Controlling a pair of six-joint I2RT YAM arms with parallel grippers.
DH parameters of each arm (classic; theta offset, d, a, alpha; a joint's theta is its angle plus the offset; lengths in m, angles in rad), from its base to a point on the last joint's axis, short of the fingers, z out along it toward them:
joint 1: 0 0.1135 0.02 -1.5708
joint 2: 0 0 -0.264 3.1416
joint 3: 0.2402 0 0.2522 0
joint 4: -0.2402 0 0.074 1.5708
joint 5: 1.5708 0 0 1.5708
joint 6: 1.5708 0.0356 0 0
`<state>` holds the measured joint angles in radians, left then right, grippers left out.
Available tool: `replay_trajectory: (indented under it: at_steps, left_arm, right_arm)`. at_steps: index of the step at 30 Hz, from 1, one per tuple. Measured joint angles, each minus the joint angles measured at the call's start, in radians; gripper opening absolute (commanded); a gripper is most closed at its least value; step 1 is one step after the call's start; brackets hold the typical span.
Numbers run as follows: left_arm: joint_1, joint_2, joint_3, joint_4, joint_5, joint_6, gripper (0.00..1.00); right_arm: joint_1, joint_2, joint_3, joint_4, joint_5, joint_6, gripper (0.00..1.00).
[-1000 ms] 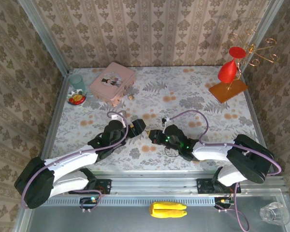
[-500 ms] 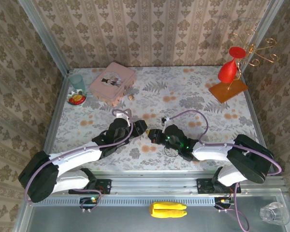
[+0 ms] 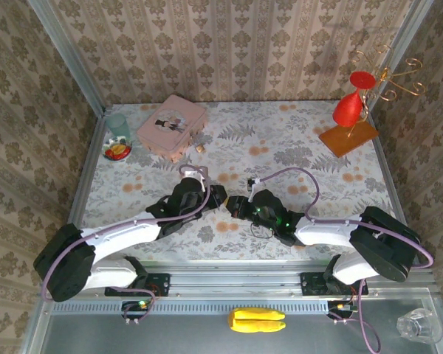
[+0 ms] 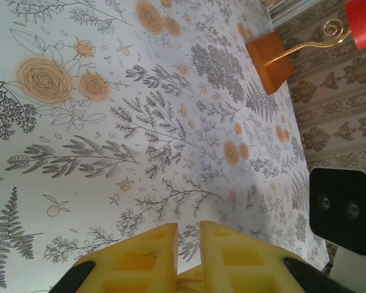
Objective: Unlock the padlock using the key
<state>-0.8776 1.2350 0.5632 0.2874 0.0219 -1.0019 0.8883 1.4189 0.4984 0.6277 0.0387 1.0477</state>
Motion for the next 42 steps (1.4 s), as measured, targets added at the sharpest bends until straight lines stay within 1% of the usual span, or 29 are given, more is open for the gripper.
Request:
replay_trajectory:
  at_steps: [6, 7, 11, 12, 13, 14, 16, 19, 21, 23, 26, 31, 38, 42]
  left_arm:
    - [0.0, 0.011, 0.004, -0.007, 0.0, 0.0, 0.09]
    - [0.0, 0.011, 0.007, -0.007, 0.0, 0.0, 0.08]
    - [0.0, 0.011, 0.012, -0.011, -0.001, 0.0, 0.0]
    - [0.0, 0.011, 0.012, -0.012, -0.001, 0.0, 0.0]
    - [0.001, 0.011, 0.012, -0.013, -0.001, 0.0, 0.0]
    - [0.003, 0.011, 0.012, -0.013, 0.0, 0.0, 0.0]
    - [0.011, 0.007, 0.012, -0.015, 0.0, 0.001, 0.0]
    - [0.06, -0.029, -0.003, -0.018, 0.0, 0.009, 0.0]
    - [0.096, -0.076, -0.019, -0.018, 0.005, 0.023, 0.0]
    - [0.133, -0.128, -0.026, -0.021, 0.019, 0.048, 0.0]
    - [0.177, -0.2, -0.026, -0.02, 0.05, 0.09, 0.0]
    - [0.235, -0.269, -0.025, -0.015, 0.139, 0.132, 0.0]
    - [0.235, -0.25, -0.017, 0.055, 0.268, 0.132, 0.0]
    - [0.208, -0.212, 0.008, 0.12, 0.312, 0.124, 0.0]
  right_arm:
    - [0.0, -0.035, 0.005, -0.018, 0.0, 0.0, 0.0]
    - [0.0, -0.04, 0.005, -0.024, 0.0, 0.0, 0.0]
    - [0.0, -0.047, 0.005, -0.03, 0.001, 0.0, 0.0]
    - [0.0, -0.047, 0.005, -0.032, 0.001, 0.0, 0.03]
    - [-0.003, -0.048, 0.005, -0.033, 0.0, 0.0, 0.09]
    - [-0.007, -0.048, 0.005, -0.033, -0.002, 0.001, 0.14]
    - [-0.02, -0.054, 0.005, -0.036, -0.012, 0.006, 0.2]
    - [-0.068, -0.08, -0.001, -0.017, -0.048, 0.008, 0.3]
    - [-0.106, -0.093, -0.04, 0.098, -0.095, 0.012, 0.35]
    - [-0.138, -0.097, -0.087, 0.213, -0.14, 0.019, 0.38]
    - [-0.146, -0.098, -0.089, 0.268, -0.201, 0.018, 0.4]
    - [-0.142, -0.104, -0.073, 0.365, -0.245, 0.014, 0.41]
    - [-0.142, -0.088, -0.056, 0.48, -0.257, 0.027, 0.41]
    - [-0.142, -0.043, -0.03, 0.523, -0.258, 0.051, 0.42]
